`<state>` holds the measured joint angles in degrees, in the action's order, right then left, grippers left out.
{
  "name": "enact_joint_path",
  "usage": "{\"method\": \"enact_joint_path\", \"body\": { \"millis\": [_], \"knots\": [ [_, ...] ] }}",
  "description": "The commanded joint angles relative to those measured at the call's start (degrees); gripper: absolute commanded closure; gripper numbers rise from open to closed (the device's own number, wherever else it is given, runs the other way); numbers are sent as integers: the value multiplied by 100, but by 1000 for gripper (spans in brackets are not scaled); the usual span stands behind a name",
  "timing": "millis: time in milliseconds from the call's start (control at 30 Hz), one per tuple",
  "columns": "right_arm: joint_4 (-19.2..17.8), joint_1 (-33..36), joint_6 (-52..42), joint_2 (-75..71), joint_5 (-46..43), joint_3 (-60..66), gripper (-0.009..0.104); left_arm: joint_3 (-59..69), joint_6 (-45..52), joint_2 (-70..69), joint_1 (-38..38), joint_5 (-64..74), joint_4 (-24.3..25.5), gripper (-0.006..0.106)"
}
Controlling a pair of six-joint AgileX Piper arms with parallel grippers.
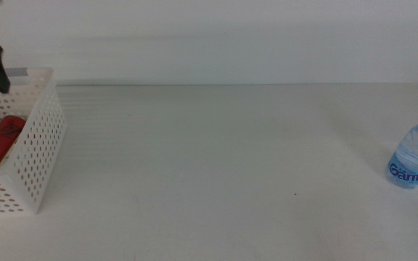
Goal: Use arms to grab the bottles and put them into the dustbin to the left of the table.
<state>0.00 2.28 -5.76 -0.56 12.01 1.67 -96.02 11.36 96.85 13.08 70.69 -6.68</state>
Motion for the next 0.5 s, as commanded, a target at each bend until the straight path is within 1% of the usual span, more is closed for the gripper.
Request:
{"method": "enact_joint_path", "body": {
  "millis": [0, 233, 467],
  "knots": [
    [-30, -40, -20, -157, -456, -50, 27, 191, -67, -838, -134, -164, -226, 10],
    [-30, -40, -20, -157, -456, -50, 27, 2133, 291, -3118, -738, -2189, -367, 10],
    [-30, -40, -20, -157, -456, -50, 27, 4104, 579, -5326, -1315, -3966, -956, 10]
  ]
}}
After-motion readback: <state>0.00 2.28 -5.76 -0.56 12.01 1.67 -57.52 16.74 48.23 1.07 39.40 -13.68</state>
